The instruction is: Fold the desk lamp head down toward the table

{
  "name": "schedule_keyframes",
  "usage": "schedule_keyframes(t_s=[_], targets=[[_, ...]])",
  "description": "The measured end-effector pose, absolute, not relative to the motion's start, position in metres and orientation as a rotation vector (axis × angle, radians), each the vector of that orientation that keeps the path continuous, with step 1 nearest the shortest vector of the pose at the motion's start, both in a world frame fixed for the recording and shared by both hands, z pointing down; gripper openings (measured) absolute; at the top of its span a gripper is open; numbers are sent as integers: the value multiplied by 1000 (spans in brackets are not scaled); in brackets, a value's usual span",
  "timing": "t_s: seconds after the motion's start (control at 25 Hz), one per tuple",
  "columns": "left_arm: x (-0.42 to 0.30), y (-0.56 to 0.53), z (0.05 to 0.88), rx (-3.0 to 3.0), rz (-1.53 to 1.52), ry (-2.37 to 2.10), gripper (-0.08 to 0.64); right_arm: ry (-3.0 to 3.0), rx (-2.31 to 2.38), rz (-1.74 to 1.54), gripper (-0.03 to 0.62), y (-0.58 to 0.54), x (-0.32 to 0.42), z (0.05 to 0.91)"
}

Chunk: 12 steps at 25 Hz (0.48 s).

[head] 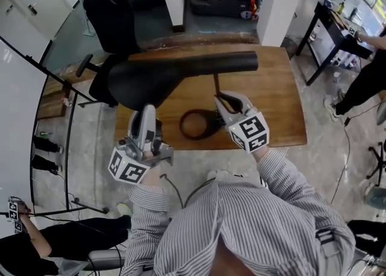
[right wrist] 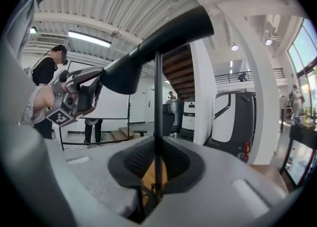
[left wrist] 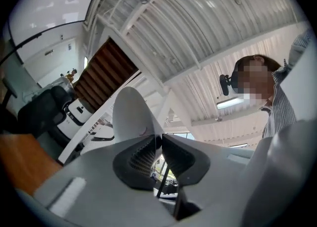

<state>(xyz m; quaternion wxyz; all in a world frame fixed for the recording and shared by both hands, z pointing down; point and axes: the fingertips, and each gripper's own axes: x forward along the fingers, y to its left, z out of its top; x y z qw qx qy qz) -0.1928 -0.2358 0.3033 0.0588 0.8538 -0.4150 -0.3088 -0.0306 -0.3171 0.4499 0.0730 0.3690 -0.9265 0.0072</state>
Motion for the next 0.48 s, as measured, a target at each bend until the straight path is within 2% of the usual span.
schedule_keyframes(t_s=[0.2, 0.48], targets=[[-174, -240, 358, 2404, -971, -1131, 44, -2783, 1102, 20, 41, -317, -33, 454], [-140, -243, 392, 2268, -1012, -1012, 44, -2779, 1117, 18, 41, -316, -31, 452]])
